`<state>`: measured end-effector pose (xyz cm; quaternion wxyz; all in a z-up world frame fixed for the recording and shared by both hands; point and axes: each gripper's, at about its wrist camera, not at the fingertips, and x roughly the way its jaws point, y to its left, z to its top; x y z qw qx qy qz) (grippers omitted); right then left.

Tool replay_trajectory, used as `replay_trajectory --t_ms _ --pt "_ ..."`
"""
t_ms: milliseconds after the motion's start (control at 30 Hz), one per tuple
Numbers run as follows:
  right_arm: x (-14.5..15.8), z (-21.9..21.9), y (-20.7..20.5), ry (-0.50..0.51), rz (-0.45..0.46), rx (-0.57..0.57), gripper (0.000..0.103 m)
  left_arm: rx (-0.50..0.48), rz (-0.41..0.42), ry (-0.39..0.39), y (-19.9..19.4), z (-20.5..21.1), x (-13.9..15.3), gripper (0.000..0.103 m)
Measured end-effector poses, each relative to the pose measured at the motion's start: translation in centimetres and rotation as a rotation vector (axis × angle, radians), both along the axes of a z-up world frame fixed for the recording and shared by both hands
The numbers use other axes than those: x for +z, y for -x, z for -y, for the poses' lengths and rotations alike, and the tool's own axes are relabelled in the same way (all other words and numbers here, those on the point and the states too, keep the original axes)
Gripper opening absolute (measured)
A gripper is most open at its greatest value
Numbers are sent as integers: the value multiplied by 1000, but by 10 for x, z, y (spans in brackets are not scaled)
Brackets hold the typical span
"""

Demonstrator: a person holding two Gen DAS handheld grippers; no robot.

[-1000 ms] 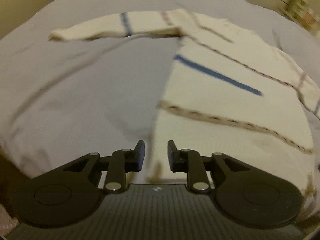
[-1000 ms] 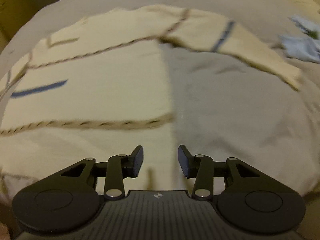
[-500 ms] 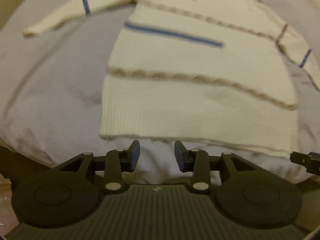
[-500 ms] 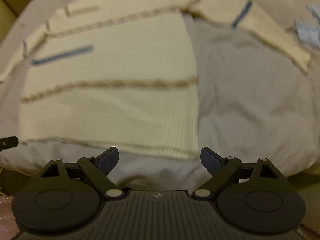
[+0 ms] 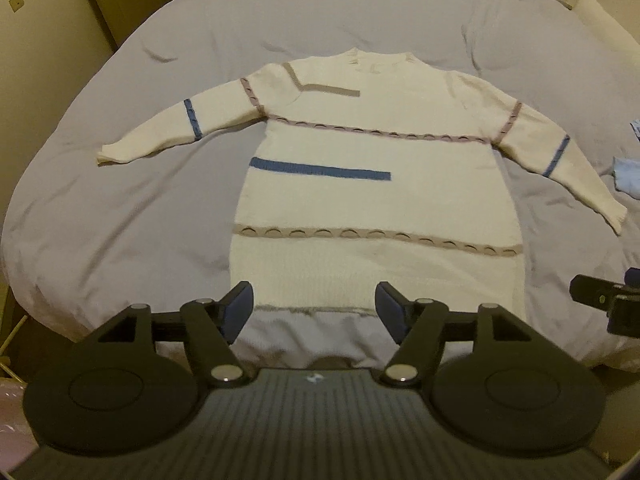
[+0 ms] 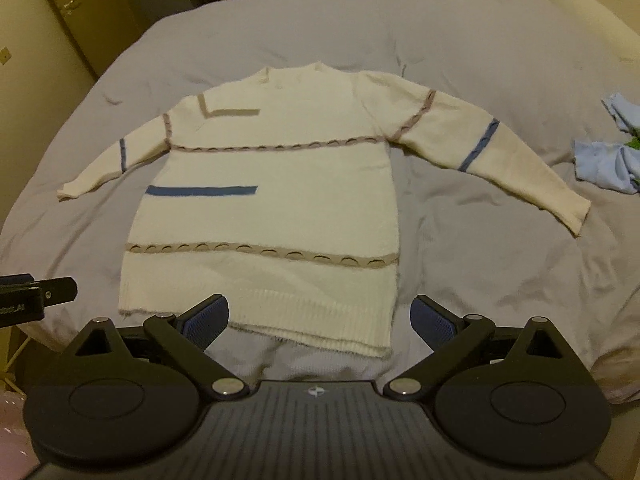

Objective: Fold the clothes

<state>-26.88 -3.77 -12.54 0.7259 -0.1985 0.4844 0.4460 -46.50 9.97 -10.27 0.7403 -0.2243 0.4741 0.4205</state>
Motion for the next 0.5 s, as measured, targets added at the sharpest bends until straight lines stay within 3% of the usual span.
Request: replay_trajectory --t_ms 433,500 --pt "-3 23 9 53 -10 -26 100 -39 -19 -18 -6 29 7 69" --pt "-4 24 11 61 -6 -19 100 -44 -23 -22 -4 33 8 75"
